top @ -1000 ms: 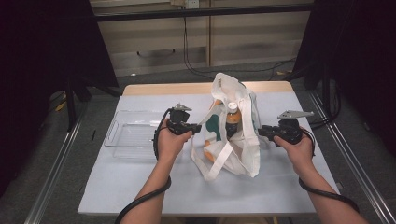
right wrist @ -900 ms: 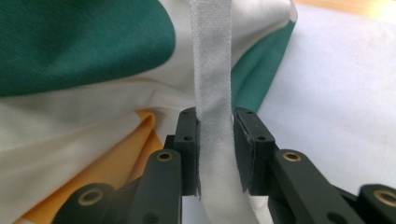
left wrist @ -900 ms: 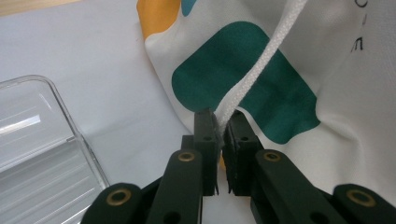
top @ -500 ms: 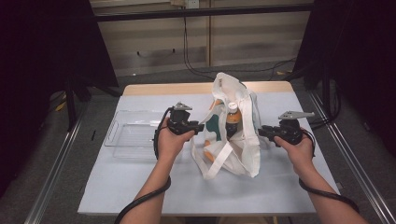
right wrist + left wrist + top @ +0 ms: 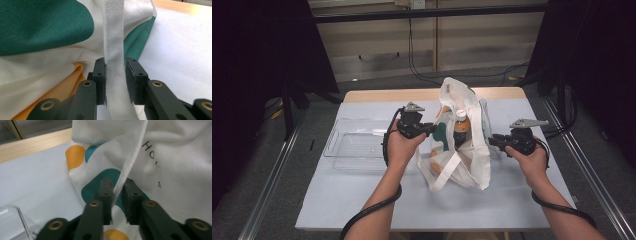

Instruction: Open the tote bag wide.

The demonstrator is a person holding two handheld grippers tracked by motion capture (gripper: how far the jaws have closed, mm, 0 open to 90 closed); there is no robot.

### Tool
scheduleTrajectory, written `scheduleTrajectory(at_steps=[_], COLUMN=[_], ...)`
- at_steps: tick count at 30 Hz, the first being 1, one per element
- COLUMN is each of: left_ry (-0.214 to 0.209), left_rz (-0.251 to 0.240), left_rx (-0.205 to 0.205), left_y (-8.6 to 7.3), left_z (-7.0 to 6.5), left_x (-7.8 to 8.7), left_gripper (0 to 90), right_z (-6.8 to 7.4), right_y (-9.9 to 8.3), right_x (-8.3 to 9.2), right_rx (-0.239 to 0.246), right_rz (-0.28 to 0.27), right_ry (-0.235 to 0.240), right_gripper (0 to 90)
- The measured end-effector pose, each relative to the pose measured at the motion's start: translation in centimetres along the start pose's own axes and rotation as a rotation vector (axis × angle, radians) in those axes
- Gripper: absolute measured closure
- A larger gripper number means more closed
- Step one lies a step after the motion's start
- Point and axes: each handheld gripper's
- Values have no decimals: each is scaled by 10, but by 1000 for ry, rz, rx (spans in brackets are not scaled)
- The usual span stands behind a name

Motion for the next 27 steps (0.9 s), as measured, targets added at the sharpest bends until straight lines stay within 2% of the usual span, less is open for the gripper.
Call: scheduleTrajectory(at_steps=[4, 6, 7, 8, 11, 12, 16, 18, 19, 20, 21, 22, 23, 24, 26, 27], left_ry=[16, 25, 24, 31, 37, 43, 42, 36, 33, 34, 31, 27, 29, 27, 25, 26], left_rz=[29, 41, 39, 53, 64, 76, 90, 89, 93, 83, 93, 95, 97, 90, 90, 90], left_rx=[40, 38, 68, 49, 60, 40, 31, 49, 40, 66, 44, 40, 47, 70, 68, 64], left_y=[-9, -14, -17, -20, -26, -27, -30, -32, -33, -34, -35, -36, -36, -37, -38, -38], left_z=[6, 9, 8, 11, 12, 13, 11, 10, 10, 9, 11, 11, 10, 9, 9, 8], left_x=[-2, -2, -3, -3, -4, -3, -4, -5, -5, -6, -6, -7, -7, -8, -9, -9], left_gripper=[860, 863, 863, 863, 866, 867, 871, 871, 871, 871, 870, 870, 870, 869, 868, 868], right_z=[-2, -4, -6, -7, -9, -9, -9, -9, -8, -8, -7, -7, -6, -5, -3, -3], right_y=[-2, -3, -4, -5, -7, -6, -7, -7, -7, -7, -4, -4, -2, 0, 6, 6], right_x=[1, 2, 3, 3, 4, 4, 3, 2, 1, 1, 2, 2, 3, 3, 6, 6], right_rx=[-20, -33, -42, -53, -64, -63, -58, -63, -63, -63, -57, -57, -56, -55, -60, -60], right_rz=[-8, -17, -21, -19, -20, -19, -14, -10, -16, -16, -30, -30, -36, -35, -53, -53], right_ry=[8, 7, 10, 7, 4, 3, 8, 9, 12, 12, 15, 15, 10, 0, -14, -14], right_gripper=[718, 720, 720, 721, 721, 721, 720, 717, 708, 708, 681, 681, 639, 578, 500, 500])
Point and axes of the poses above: each handheld gripper's, and its own axes: x roughly backward along the jaws, y roughly out of its top, z roughly to its left, and after that the axes turned 14 degrees about y, right-handed
